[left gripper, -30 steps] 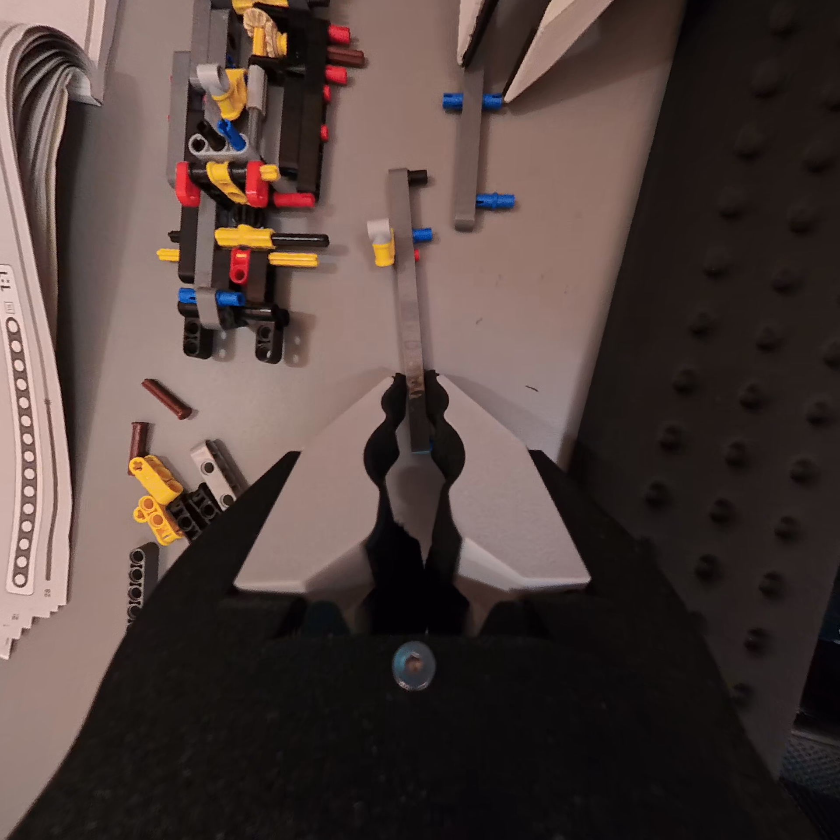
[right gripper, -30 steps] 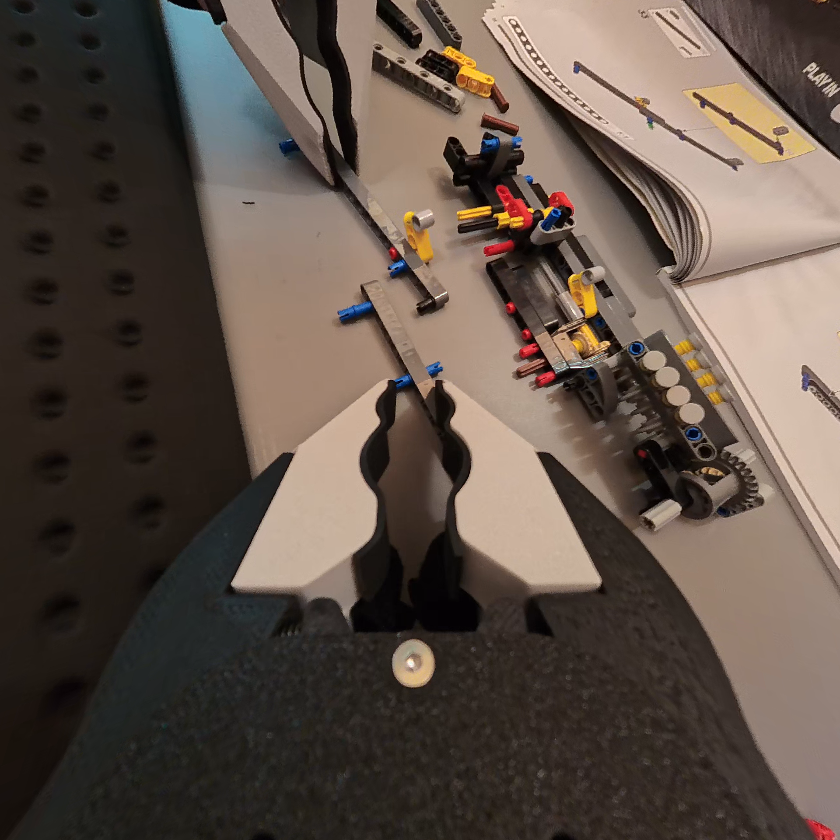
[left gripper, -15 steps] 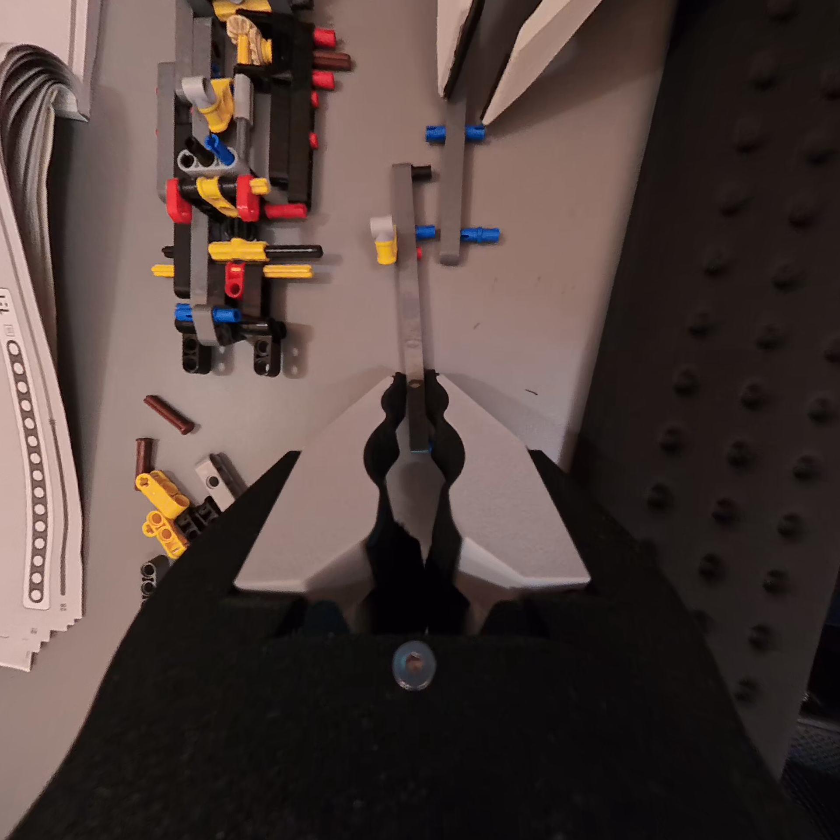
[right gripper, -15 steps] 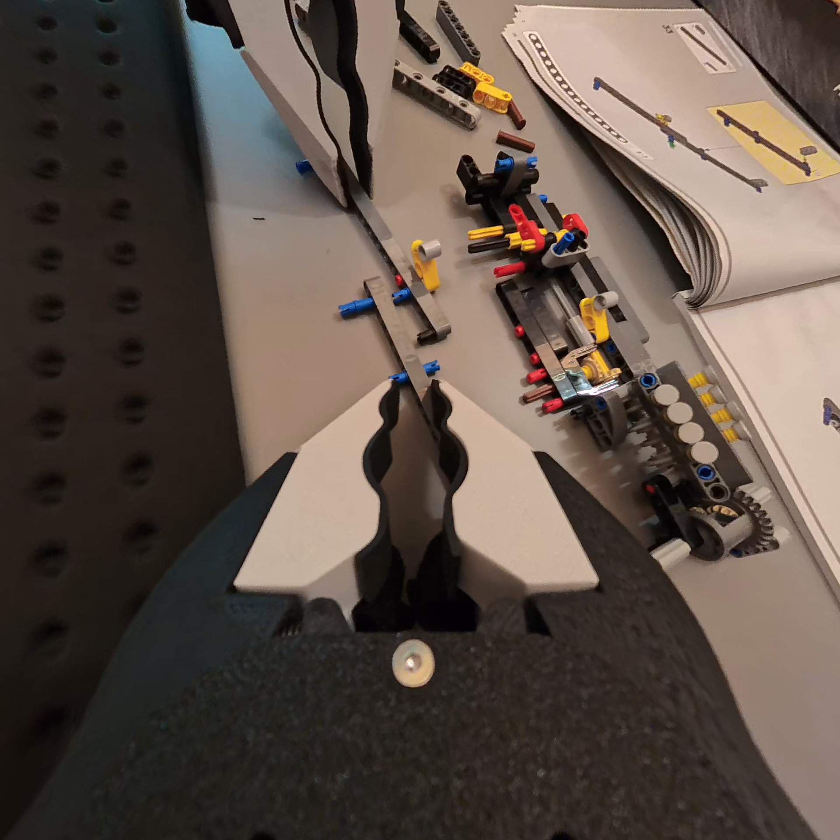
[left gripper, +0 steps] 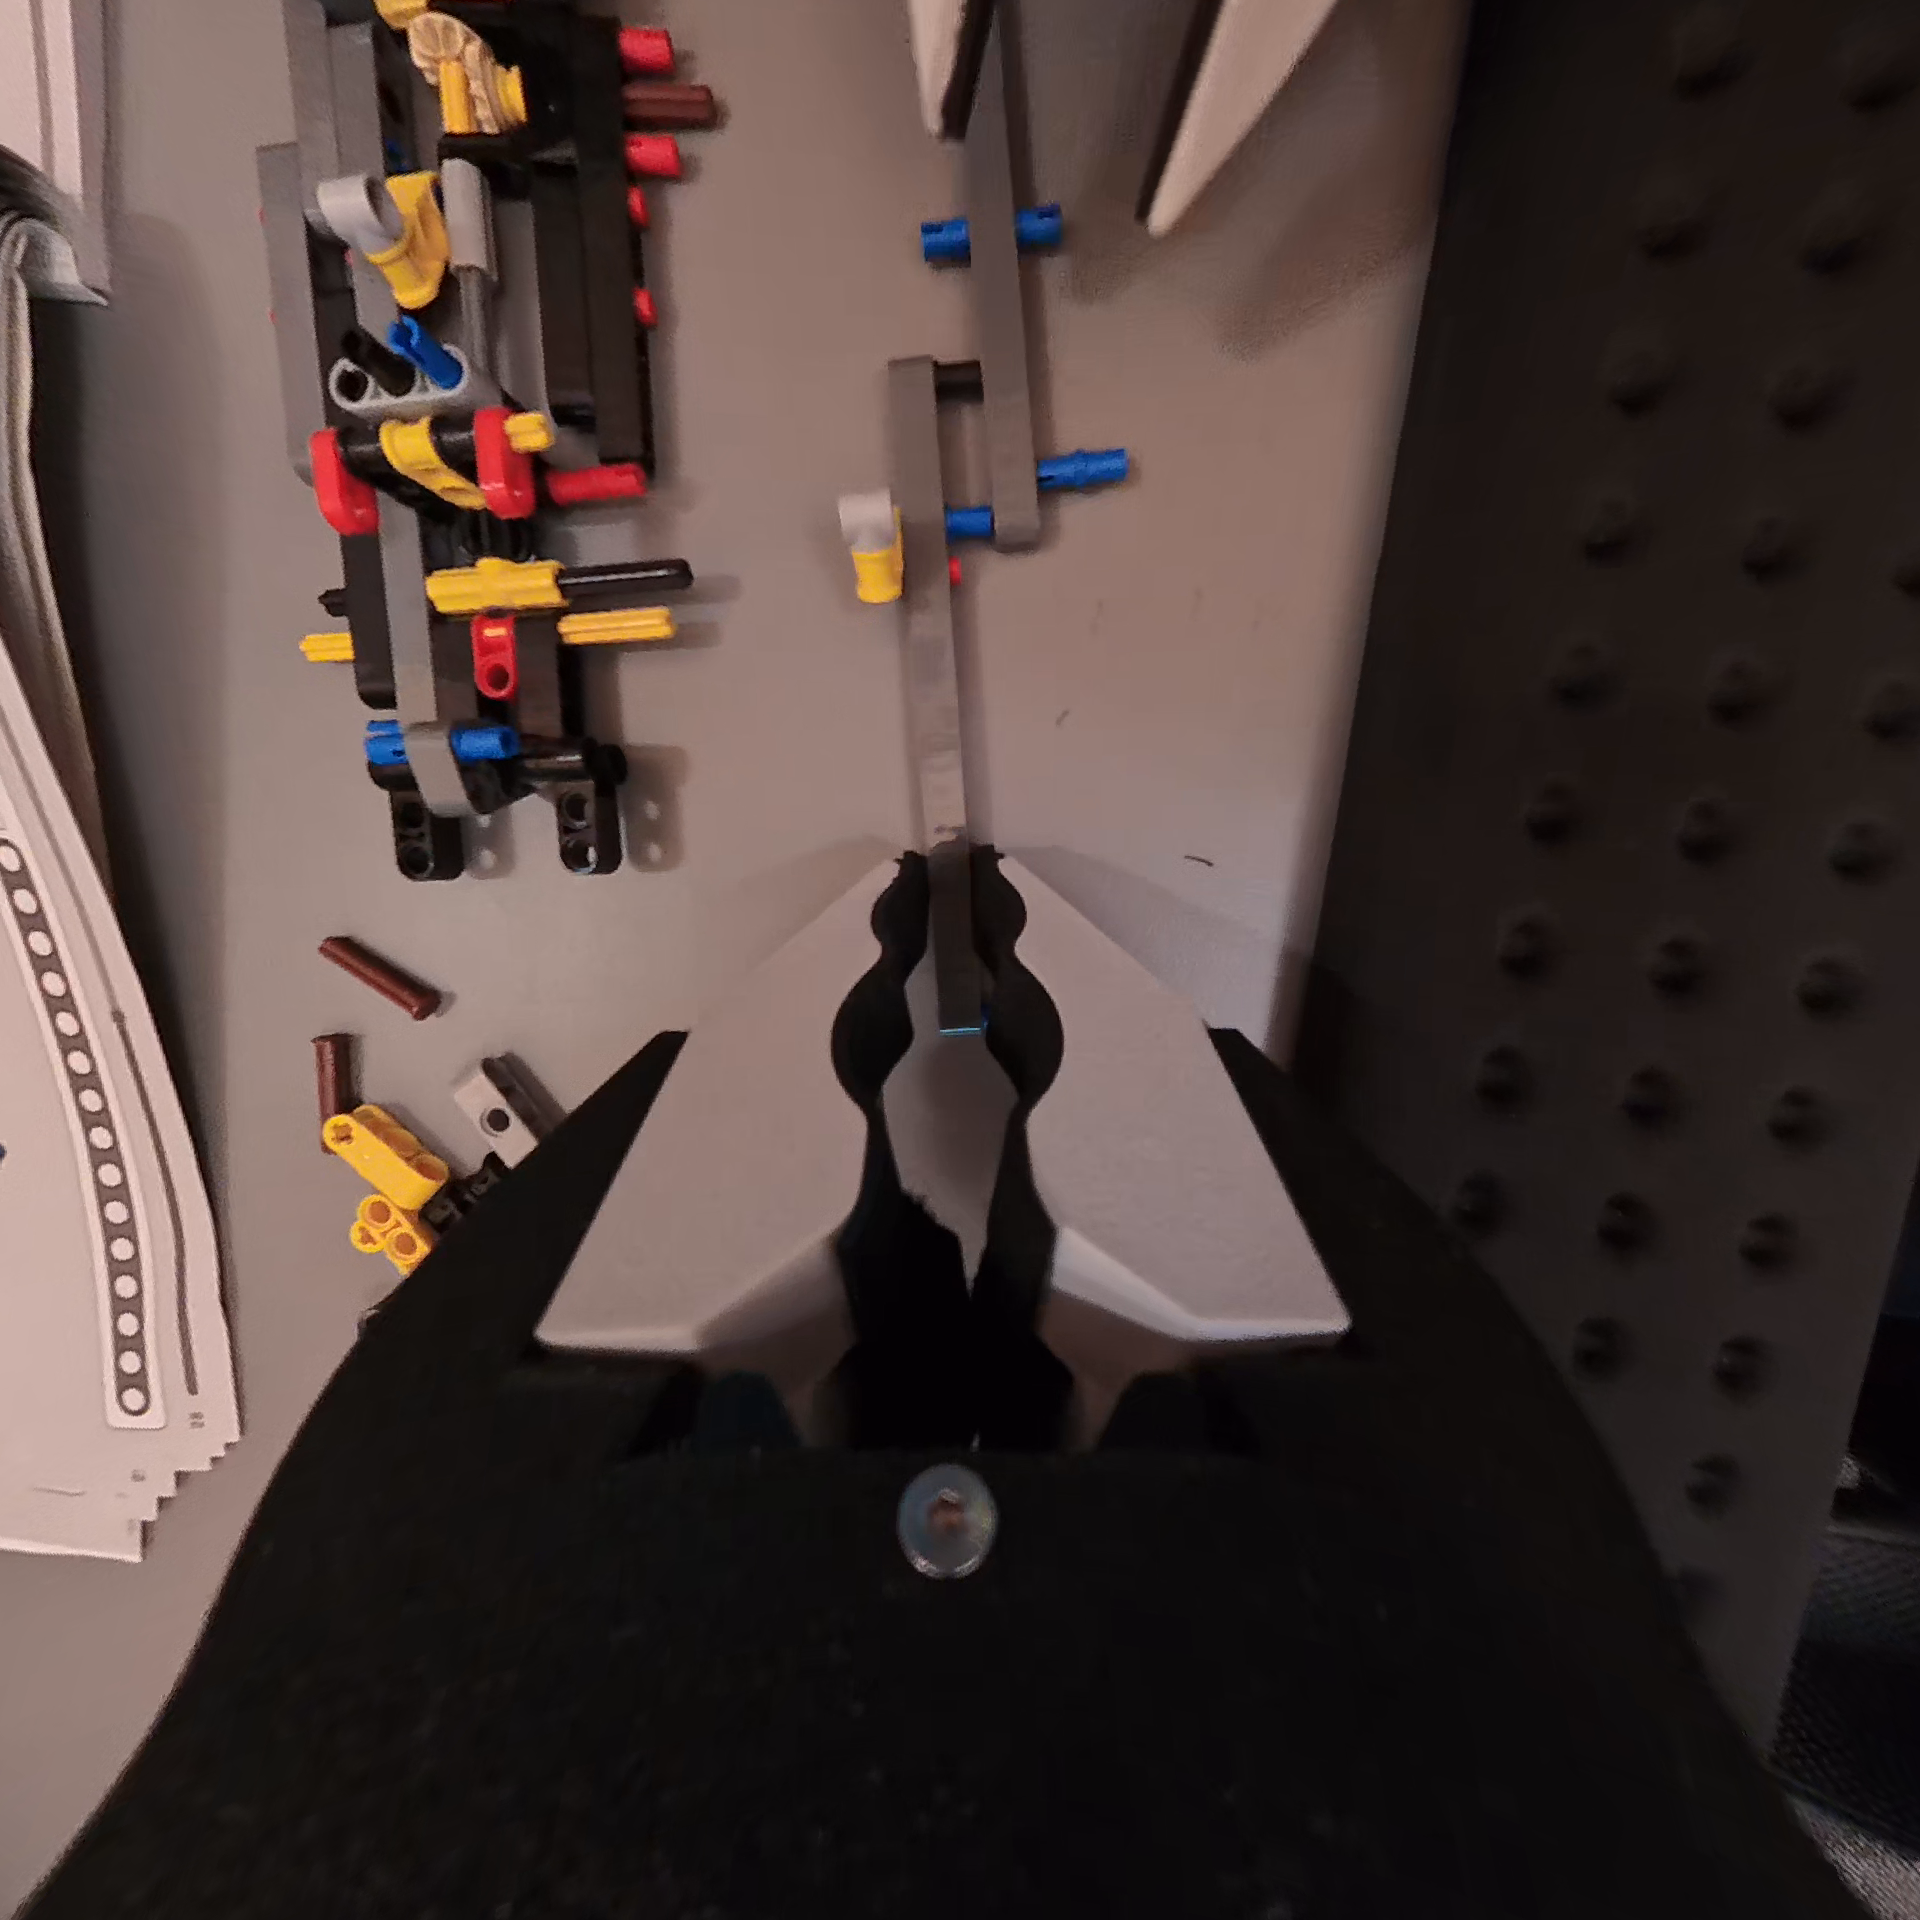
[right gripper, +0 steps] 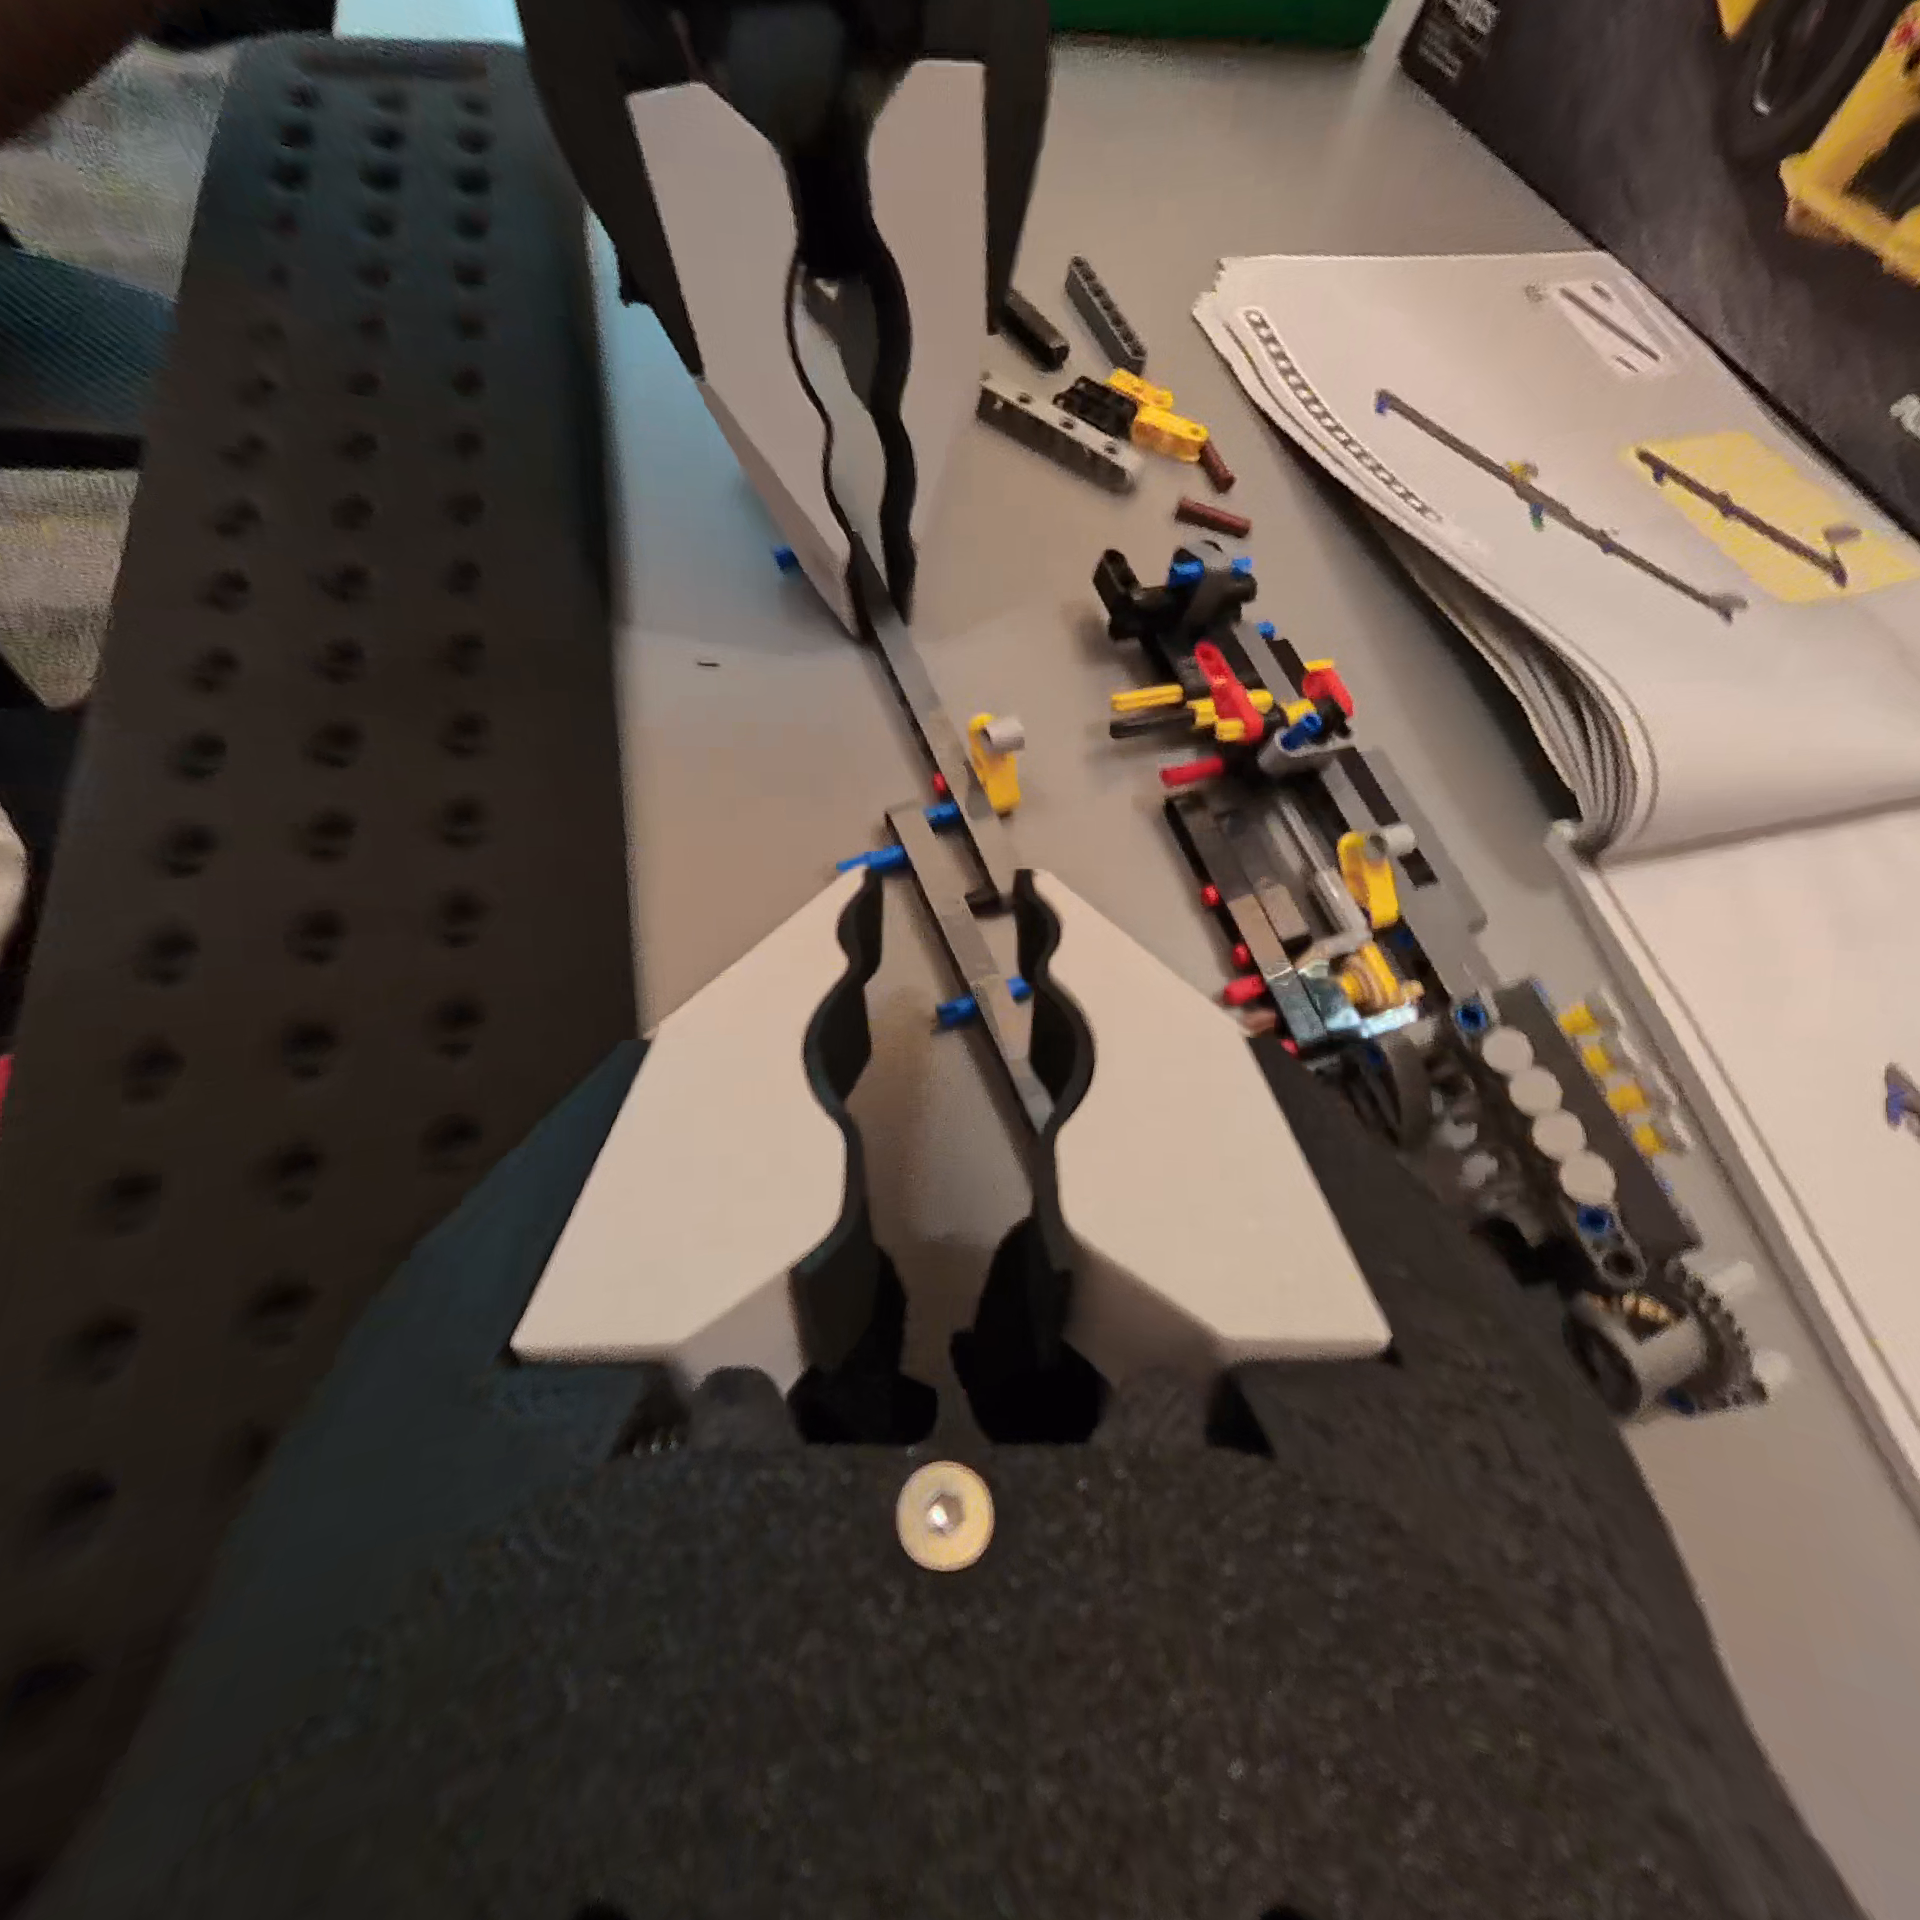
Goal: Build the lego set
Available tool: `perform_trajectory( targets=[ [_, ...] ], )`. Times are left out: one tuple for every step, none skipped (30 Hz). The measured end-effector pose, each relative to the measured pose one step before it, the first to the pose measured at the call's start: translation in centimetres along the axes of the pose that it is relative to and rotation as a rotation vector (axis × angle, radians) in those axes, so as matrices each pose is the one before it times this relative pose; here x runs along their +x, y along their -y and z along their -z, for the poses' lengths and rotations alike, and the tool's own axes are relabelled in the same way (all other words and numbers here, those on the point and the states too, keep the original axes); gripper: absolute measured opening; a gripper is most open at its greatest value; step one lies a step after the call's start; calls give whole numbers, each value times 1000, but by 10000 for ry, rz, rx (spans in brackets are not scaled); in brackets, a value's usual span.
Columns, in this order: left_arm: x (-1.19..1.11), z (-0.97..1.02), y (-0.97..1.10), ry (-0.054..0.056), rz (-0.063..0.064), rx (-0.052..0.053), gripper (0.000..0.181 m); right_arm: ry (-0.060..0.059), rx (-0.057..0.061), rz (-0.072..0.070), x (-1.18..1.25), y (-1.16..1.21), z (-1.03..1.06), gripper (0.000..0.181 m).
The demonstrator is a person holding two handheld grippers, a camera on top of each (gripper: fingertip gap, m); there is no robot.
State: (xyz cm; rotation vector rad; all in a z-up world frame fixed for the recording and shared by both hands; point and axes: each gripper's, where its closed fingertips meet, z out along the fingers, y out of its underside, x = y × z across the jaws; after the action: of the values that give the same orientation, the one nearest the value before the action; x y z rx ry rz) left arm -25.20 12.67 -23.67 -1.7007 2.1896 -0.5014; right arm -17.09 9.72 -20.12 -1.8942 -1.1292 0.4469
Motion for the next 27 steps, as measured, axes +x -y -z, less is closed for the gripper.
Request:
perform_trajectory(
  targets=[
    [4,-3,1,-33,-12,-33,6,104,-213,332,-44,-2,-439,29],
    [5,0,-2,-22,-23,-26,6,154,-239,308,42,-104,-527,34],
    [-5,-4,7,-15,-23,-19,6,229,-223,192,73,-124,-543,36],
    [12,2,-5,-12,4,-22,6,344,-149,52,4,-52,-477,36],
    [-3,-2,3,1,-7,-18,7,324,-133,-44,92,-70,-404,37],
    [8,1,2,17,-20,-13,6,321,-224,-44,94,-221,-323,37],
    [6,-4,-11,23,-19,-7,6,239,-267,9,151,-307,-247,37],
    [13,1,2,18,-15,-7,6,152,-218,49,183,-266,-162,37],
    [0,1,1,14,1,-3,6,210,-145,50,-13,-198,-103,37],
    [3,3,-4,7,2,1,6,216,-118,20,-115,-178,-65,36],
    [5,1,-2,7,3,3,6,138,-77,21,-55,-125,-58,36],
    [1,-1,2,8,4,0,7,130,21,1,-138,10,-25,37],
    [-3,4,-5,12,-12,-1,7,33,85,-15,-44,104,-19,36],
    [3,-5,-8,10,-21,-2,7,-59,38,-15,82,29,-58,36],
    [-4,-2,4,1,-10,-11,7,6,-12,-2,-27,-43,-90,36],
    [7,2,-2,-3,-13,-24,7,-16,40,-16,18,78,-22,35],
    [-5,2,-2,-1,-23,-30,7,-40,24,12,36,54,19,35],
    [4,-6,-9,-2,-13,-32,7,12,-11,12,-70,11,81,36],
    [-2,1,0,-4,-9,-27,7,-16,-53,8,-49,-24,158,36],
    [-4,2,-3,-3,-4,-15,7,61,85,-4,-237,157,226,39],
    [4,-1,0,-2,16,2,7,57,198,-31,-269,311,253,41],
    [1,2,-7,5,27,17,7,6,196,-43,-213,301,167,43],
    [2,-2,5,13,18,22,7,-49,125,-14,-133,190,45,44],
    [-6,1,-1,18,12,24,7,-58,78,25,-121,62,-43,45],
    [-2,3,-5,13,8,21,7,-66,64,17,-69,-6,-99,46],
    [7,-2,2,1,23,9,7,-85,104,-24,14,18,-107,46],
    [-2,3,-10,-4,27,4,7,-55,90,-57,25,-1,-86,45]
  ],
)
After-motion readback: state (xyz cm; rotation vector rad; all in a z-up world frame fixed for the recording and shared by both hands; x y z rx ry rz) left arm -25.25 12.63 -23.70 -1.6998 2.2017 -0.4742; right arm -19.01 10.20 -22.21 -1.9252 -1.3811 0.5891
